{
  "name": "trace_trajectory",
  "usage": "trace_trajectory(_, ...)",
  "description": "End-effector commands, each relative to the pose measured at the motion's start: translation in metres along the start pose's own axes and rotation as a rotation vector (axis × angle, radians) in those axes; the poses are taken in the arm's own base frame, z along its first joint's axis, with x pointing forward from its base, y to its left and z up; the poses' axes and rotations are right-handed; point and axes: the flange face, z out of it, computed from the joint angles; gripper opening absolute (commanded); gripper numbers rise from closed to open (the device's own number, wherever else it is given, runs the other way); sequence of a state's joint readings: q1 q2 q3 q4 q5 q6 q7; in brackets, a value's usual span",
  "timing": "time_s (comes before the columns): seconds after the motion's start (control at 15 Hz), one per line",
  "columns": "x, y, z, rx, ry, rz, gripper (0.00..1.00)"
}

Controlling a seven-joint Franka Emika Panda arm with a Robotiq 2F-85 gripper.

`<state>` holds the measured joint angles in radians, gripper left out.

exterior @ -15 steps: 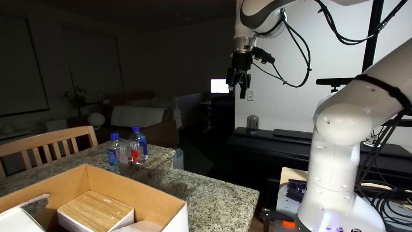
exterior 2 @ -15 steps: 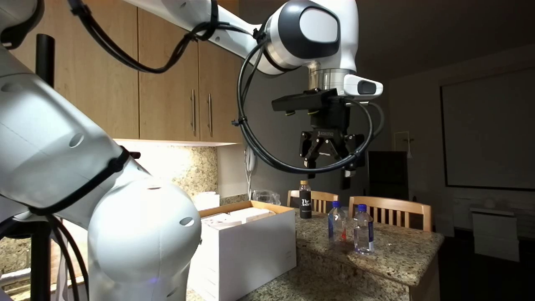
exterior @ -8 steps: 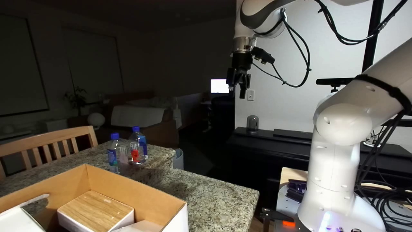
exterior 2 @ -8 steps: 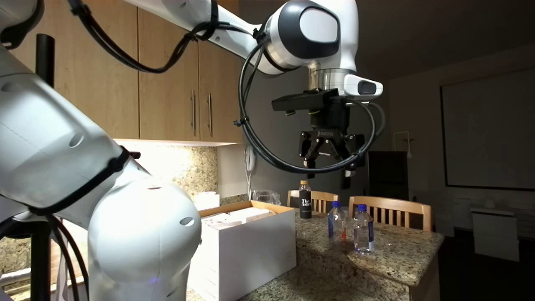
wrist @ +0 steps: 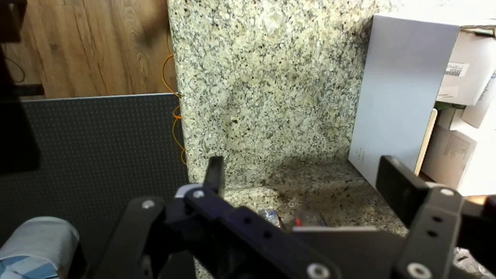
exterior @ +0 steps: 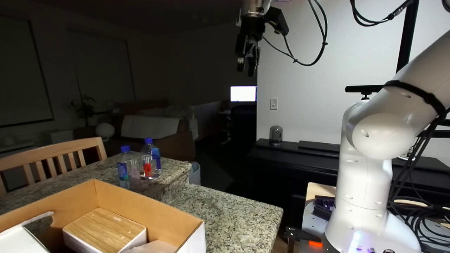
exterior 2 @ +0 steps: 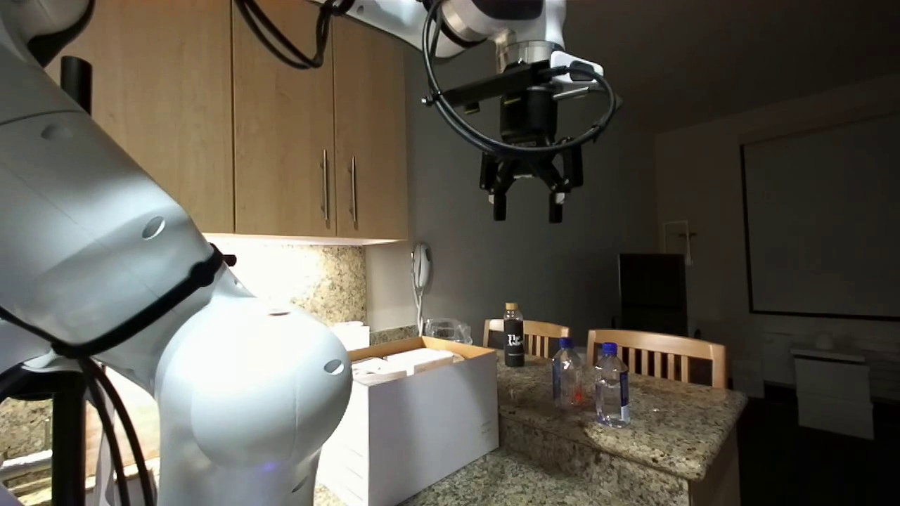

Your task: Put the water bottles on the counter in the box

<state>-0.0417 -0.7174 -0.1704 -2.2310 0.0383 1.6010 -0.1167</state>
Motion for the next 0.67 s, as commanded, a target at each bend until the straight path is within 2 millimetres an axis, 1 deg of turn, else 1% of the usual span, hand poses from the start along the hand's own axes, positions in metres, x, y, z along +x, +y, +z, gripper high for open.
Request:
trace_trajectory(0.0,0.003,0.001,0.001,0.0,-0.006,0.002,1.0)
trace_trajectory(0.27,0.007,0.003,0.007,0.002,-0.023,0.007,1.0)
trace_trajectory(0.33,0.011,-0.001,0.008,0.009,-0.006,0.004,1.0)
trace_trajectory(0.47,0.022,-0.015,0.02,0.024,0.018,-0.023,1.0)
trace_trajectory(0.6,0.04,-0.036,0.037,0.038,0.061,-0.052,1.0)
